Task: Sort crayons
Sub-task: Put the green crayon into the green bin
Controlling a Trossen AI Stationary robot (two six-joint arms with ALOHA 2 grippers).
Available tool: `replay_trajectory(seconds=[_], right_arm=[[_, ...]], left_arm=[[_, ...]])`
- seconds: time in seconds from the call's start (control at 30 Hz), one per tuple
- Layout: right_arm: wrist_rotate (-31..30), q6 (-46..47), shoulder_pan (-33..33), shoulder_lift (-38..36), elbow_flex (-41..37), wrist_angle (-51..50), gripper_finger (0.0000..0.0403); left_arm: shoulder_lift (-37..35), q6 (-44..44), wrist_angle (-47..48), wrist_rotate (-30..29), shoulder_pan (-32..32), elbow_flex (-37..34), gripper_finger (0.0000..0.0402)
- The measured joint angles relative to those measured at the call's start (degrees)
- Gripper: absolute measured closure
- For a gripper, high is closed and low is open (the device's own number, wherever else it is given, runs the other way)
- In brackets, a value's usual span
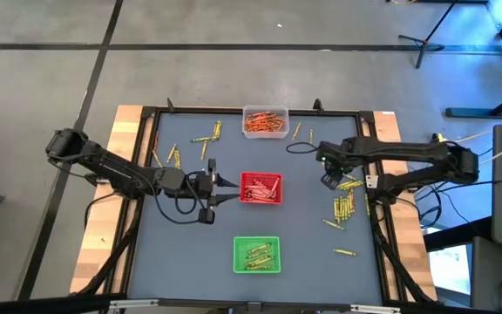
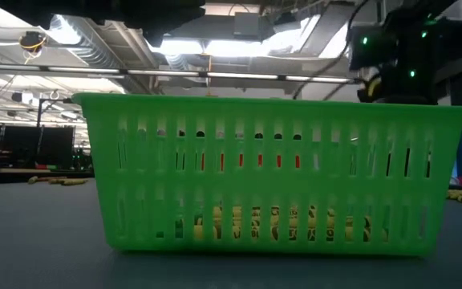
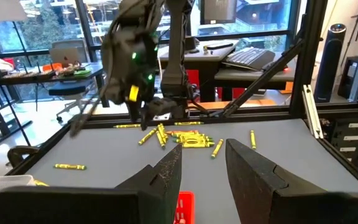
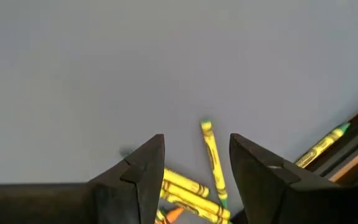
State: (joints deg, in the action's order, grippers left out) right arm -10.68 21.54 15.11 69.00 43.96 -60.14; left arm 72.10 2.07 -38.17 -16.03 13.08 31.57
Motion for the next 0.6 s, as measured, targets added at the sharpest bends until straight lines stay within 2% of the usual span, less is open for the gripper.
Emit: replay_trajectory(seconds=[0.37, 0.6], right_arm=[[0.8, -8.9, 6.4, 14.6, -0.6, -0.1, 0.0226], [0.7, -12.8, 9.8, 21.1, -0.6, 0.9, 0.0226]], left_arm=[[0.0, 0.6, 0.0, 0.0, 0.0, 0.0, 0.0292], [0.0, 0.6, 0.0, 0.0, 0.0, 0.0, 0.0292]])
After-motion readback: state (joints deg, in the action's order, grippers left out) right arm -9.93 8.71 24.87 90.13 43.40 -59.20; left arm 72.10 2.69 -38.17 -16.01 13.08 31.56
